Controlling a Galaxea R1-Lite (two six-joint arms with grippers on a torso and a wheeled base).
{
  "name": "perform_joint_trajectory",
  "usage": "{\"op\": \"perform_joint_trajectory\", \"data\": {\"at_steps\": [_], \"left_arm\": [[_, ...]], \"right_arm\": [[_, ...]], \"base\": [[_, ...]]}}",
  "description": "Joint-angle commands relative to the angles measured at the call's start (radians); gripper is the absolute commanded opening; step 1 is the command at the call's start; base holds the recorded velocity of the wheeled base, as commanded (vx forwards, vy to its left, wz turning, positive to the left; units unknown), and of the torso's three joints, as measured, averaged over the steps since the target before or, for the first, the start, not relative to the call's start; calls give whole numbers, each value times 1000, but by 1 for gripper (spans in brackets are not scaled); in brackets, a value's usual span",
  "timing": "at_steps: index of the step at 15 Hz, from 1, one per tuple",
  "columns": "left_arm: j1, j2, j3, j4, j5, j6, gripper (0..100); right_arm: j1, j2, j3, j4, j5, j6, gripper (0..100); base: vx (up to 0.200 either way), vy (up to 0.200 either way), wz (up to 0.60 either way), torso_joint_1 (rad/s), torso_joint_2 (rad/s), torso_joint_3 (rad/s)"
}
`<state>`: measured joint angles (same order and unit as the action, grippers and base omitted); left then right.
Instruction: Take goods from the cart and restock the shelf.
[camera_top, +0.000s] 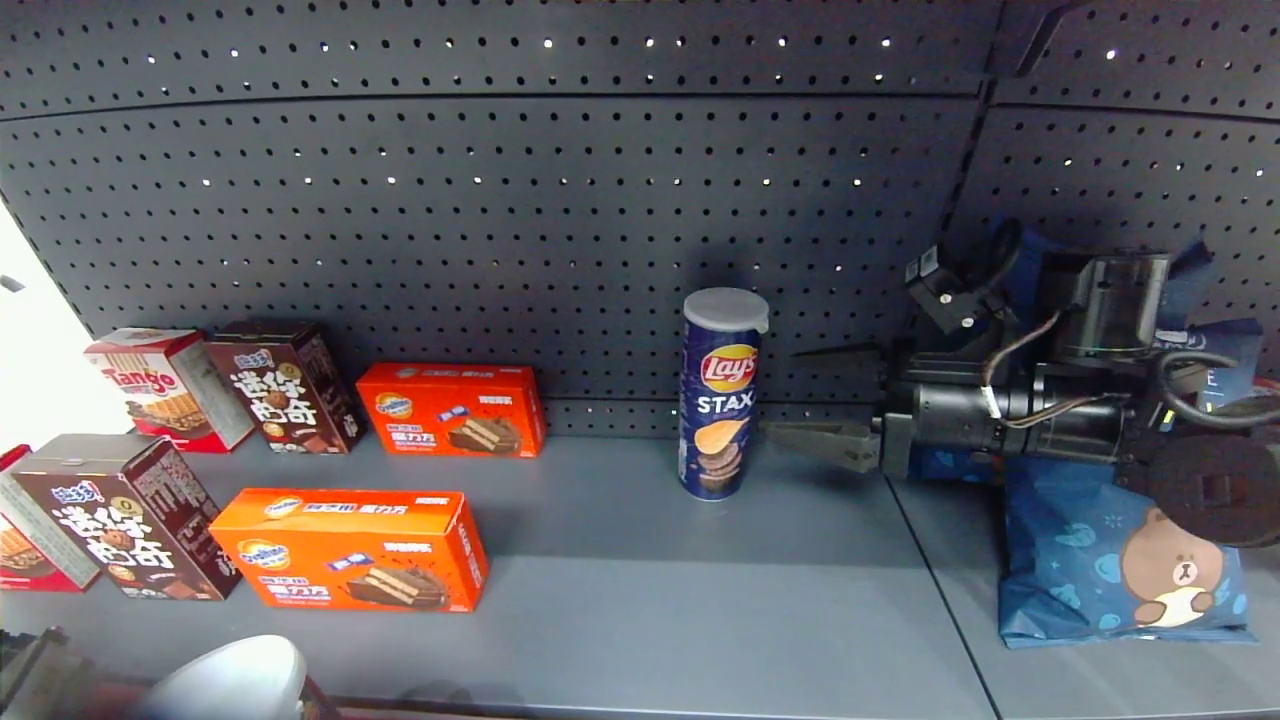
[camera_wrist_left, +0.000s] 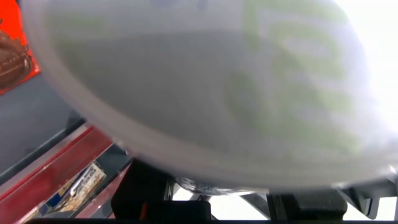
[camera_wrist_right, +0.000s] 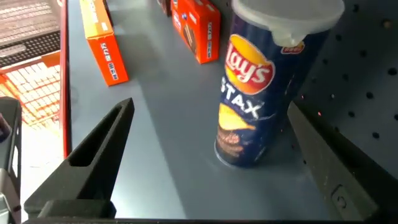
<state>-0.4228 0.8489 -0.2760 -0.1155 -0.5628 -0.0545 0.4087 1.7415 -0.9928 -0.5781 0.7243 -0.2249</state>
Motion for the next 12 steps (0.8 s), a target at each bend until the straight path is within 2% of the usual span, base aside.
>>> {"op": "perform_joint_trajectory", "data": {"at_steps": [1,12], "left_arm": [[1,-14,14,-1,0,-1,0],[9,-37,31,-1,1,-2,0]], "right_arm": [[-5,64,-35,-6,21,-1,100],[2,220,-155,-25,27,1,100]], "base": [[0,0,0,0,0,0],[0,0,0,0,0,0]]}}
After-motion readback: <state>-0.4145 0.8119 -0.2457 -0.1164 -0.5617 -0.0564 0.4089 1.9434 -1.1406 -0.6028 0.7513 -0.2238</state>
